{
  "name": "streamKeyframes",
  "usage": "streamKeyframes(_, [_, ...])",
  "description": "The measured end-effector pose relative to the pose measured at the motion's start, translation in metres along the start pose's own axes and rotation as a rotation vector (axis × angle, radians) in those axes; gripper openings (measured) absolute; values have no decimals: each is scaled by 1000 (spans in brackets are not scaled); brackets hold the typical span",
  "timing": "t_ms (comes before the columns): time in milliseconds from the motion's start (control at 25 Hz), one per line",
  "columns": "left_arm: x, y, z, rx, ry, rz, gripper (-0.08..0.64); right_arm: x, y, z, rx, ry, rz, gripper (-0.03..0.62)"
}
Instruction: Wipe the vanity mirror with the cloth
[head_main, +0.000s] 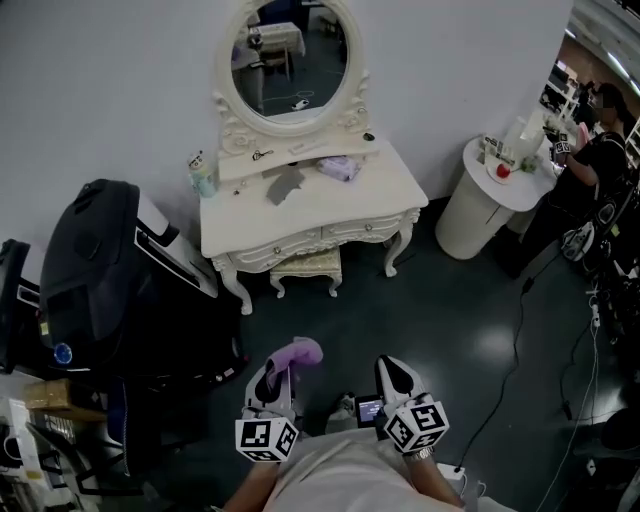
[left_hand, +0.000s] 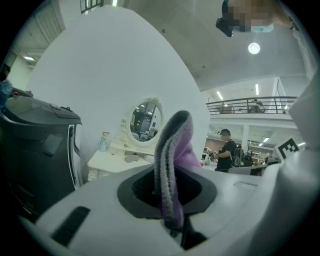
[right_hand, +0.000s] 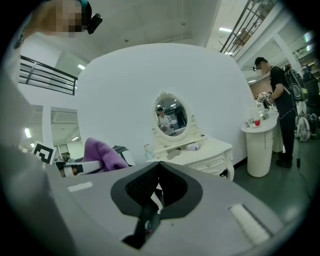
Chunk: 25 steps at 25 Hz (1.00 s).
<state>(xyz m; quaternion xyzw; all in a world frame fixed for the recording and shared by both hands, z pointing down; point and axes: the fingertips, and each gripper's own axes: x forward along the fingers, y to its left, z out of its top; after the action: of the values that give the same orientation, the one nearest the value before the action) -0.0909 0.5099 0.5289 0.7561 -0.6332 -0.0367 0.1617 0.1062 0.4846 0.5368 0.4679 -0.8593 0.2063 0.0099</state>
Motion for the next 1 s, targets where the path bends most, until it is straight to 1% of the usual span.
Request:
streamKeyframes(120, [44,-13,6,5,-19,21,55,29,-38,20,-21,14,23,8])
streamKeyframes(200, [71,-20,3,10,11,18,57,46,-57,32,-16,15,25,8])
streamKeyframes(320, [102,-29,3,9,44,12,57,64,-78,46,8,13,25,8])
streamKeyframes(480, [150,-29,17,11,22,4,55,97,-99,62,-8,16,35,8])
streamKeyframes(600, [185,-23,21,11,18,-8,57,121,-114,69,-11,11,25,8])
streamKeyframes(760, [240,-10,21,1,37,-32,55,160,-139,78,-6,19,-13,8])
streamKeyframes(880, [284,4,33,-4,40,-53,55,196,-150,93,-5,24,-26,8])
streamKeyframes(1000, [328,26,51,-12,28,-62,55,243,-159,111,-8,23,-36,8])
